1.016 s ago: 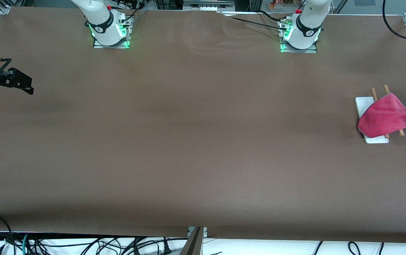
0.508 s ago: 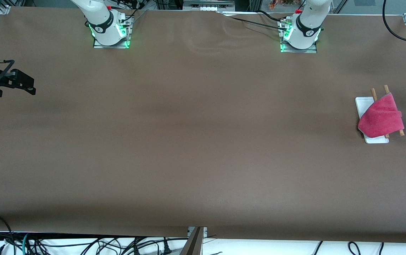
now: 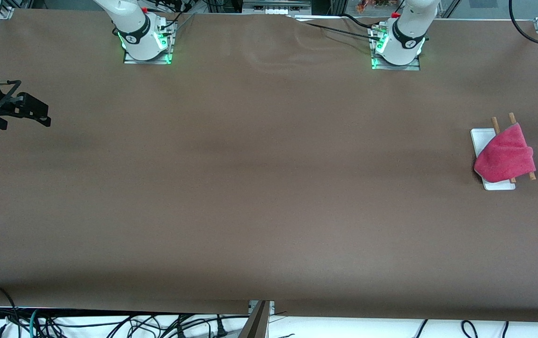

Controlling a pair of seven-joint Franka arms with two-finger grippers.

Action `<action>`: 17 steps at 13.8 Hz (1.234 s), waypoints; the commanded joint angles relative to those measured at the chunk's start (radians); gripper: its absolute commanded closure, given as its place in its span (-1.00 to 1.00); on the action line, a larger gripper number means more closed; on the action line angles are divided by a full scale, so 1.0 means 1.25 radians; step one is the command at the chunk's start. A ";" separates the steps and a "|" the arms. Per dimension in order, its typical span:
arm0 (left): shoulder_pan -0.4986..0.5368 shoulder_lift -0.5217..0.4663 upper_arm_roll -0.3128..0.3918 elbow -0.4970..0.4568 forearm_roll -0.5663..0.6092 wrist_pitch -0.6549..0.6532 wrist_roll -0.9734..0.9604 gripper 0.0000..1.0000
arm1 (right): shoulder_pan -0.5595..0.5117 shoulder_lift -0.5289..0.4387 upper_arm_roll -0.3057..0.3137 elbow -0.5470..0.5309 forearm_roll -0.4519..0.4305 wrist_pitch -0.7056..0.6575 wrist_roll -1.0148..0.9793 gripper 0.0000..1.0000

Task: Pass towel and hang on rack
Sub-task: 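Open the left gripper and release the towel on the rack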

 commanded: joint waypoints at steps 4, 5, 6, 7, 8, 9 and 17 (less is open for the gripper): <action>-0.003 -0.129 -0.190 -0.007 -0.067 -0.154 -0.174 -1.00 | -0.014 0.006 0.006 0.017 0.017 -0.009 0.005 -1.00; -0.003 -0.146 -0.228 -0.007 -0.064 -0.176 -0.230 -1.00 | -0.014 0.006 0.005 0.017 0.017 -0.009 0.005 -1.00; -0.003 -0.158 -0.267 -0.007 -0.064 -0.200 -0.288 -1.00 | -0.015 0.006 0.005 0.017 0.017 -0.009 0.004 -1.00; -0.004 -0.171 -0.307 -0.007 -0.062 -0.224 -0.353 -1.00 | -0.015 0.006 0.005 0.017 0.017 -0.009 0.003 -1.00; -0.003 -0.186 -0.342 -0.007 -0.063 -0.237 -0.418 -1.00 | -0.015 0.006 0.005 0.017 0.017 -0.009 0.003 -1.00; -0.003 -0.207 -0.368 -0.005 -0.068 -0.240 -0.478 -1.00 | -0.014 0.006 0.005 0.017 0.016 -0.008 0.003 -1.00; -0.431 -0.282 0.062 0.002 -0.258 -0.202 -0.707 -1.00 | -0.015 0.007 0.004 0.017 0.017 -0.008 0.000 -1.00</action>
